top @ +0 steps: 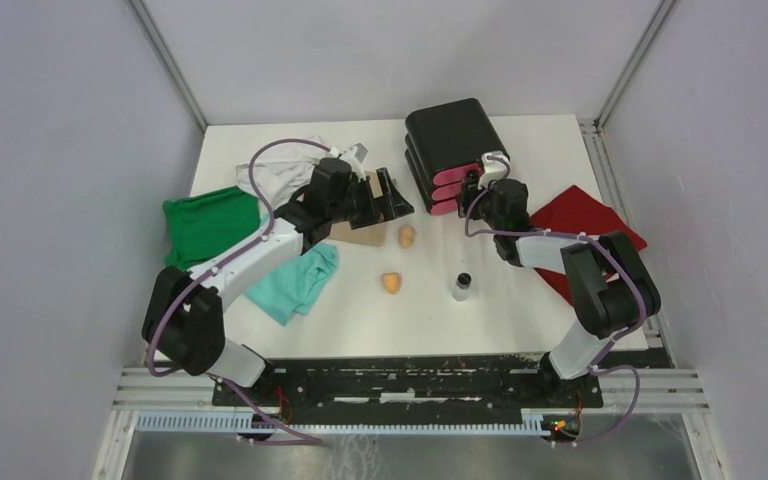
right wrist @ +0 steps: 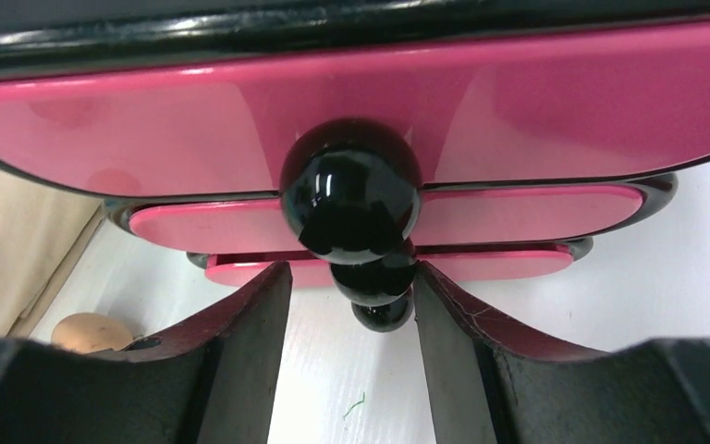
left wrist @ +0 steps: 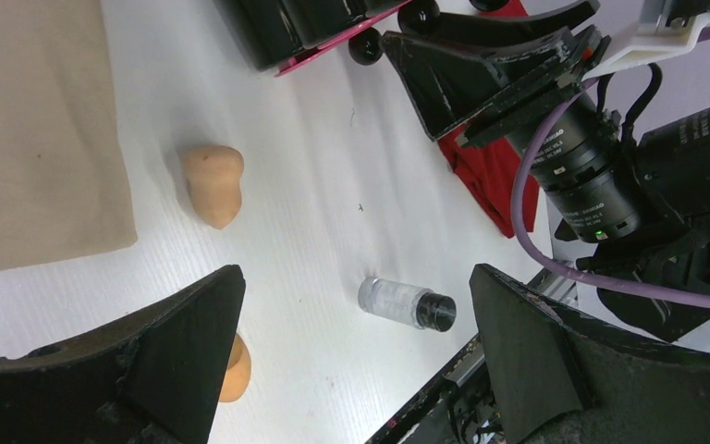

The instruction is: Organize the makeup

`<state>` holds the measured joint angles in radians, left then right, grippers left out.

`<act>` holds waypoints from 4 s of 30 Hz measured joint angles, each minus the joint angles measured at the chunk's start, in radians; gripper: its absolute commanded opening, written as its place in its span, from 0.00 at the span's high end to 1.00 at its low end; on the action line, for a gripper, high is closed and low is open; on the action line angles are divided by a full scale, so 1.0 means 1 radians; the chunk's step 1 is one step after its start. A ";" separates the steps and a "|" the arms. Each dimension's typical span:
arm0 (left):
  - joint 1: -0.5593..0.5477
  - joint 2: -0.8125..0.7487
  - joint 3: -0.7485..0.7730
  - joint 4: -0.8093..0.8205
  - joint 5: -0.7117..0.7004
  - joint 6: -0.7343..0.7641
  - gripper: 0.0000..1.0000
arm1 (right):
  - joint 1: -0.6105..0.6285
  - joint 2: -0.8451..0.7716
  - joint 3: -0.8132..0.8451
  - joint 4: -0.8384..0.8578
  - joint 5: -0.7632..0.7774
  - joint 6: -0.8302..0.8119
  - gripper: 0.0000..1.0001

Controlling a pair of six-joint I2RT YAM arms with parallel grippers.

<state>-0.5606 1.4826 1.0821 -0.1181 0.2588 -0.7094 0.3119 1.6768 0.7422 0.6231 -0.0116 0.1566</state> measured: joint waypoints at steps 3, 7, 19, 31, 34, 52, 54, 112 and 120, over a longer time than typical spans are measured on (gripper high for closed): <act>0.000 0.000 -0.007 -0.008 -0.001 0.005 0.01 | 0.000 0.014 0.011 0.006 0.002 0.005 0.47; 0.000 -0.001 -0.010 -0.014 -0.006 0.015 0.01 | -0.003 0.025 0.022 0.008 0.012 0.006 0.57; 0.000 -0.006 -0.010 -0.015 -0.021 0.018 0.01 | -0.006 0.021 0.020 0.005 0.020 0.006 0.89; 0.000 -0.010 -0.025 -0.015 -0.022 0.019 0.01 | -0.005 -0.241 -0.196 -0.084 0.035 0.012 0.90; 0.000 -0.010 -0.026 -0.015 -0.022 0.019 0.01 | -0.004 -0.320 -0.241 -0.132 0.039 0.024 0.89; 0.000 -0.011 -0.042 -0.014 -0.021 0.019 0.01 | -0.002 -0.644 -0.266 -0.475 0.070 0.106 0.34; 0.000 -0.011 -0.042 -0.014 -0.021 0.019 0.01 | -0.002 -0.698 -0.251 -0.523 0.060 0.127 0.34; 0.000 -0.055 -0.100 -0.054 -0.021 0.068 0.01 | 0.485 -0.546 -0.140 -0.914 0.358 0.350 0.82; 0.000 -0.055 -0.102 -0.055 -0.021 0.068 0.01 | 0.475 -0.681 -0.024 -1.015 0.332 0.307 0.87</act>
<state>-0.5602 1.4277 0.9802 -0.1726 0.2375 -0.6418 0.7868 0.9962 0.7185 -0.3916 0.3199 0.4641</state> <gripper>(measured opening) 0.994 0.443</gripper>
